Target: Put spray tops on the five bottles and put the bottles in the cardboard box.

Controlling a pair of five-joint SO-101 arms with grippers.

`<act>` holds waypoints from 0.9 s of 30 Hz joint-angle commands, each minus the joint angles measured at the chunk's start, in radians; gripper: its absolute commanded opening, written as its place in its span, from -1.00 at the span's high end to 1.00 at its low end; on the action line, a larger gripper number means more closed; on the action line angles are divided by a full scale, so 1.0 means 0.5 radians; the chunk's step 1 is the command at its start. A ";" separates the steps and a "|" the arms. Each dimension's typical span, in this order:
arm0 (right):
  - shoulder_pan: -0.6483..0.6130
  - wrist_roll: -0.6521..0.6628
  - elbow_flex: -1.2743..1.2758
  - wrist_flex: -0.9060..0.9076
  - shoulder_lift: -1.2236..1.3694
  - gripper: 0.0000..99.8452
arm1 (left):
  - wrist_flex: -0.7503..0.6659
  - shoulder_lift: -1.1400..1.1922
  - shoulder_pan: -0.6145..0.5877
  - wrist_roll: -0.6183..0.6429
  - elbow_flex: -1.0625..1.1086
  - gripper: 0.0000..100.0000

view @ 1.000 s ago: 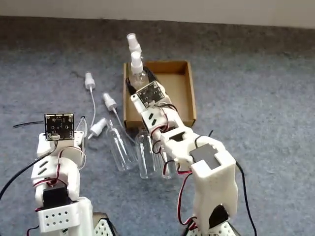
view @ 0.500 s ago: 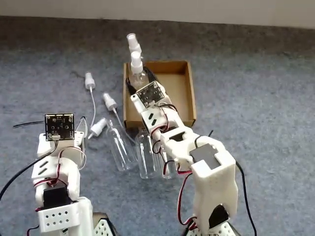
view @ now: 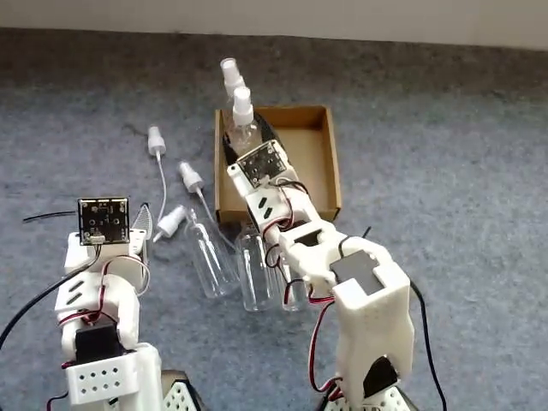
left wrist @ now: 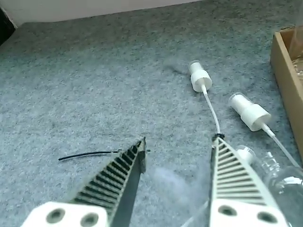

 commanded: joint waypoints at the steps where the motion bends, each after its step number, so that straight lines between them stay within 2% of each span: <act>1: 0.011 0.021 -0.087 -0.051 -0.044 0.76 | -0.046 -0.020 -0.014 0.006 -0.014 0.58; 19: -0.029 0.025 -0.084 -0.051 -0.044 0.75 | -0.046 -0.023 -0.014 0.006 -0.014 0.58; 24: -0.029 0.021 -0.084 -0.044 -0.044 0.58 | -0.046 -0.023 -0.014 0.006 -0.014 0.58; 27: -0.029 0.021 -0.084 -0.044 -0.044 0.56 | -0.046 -0.023 -0.014 0.006 -0.014 0.58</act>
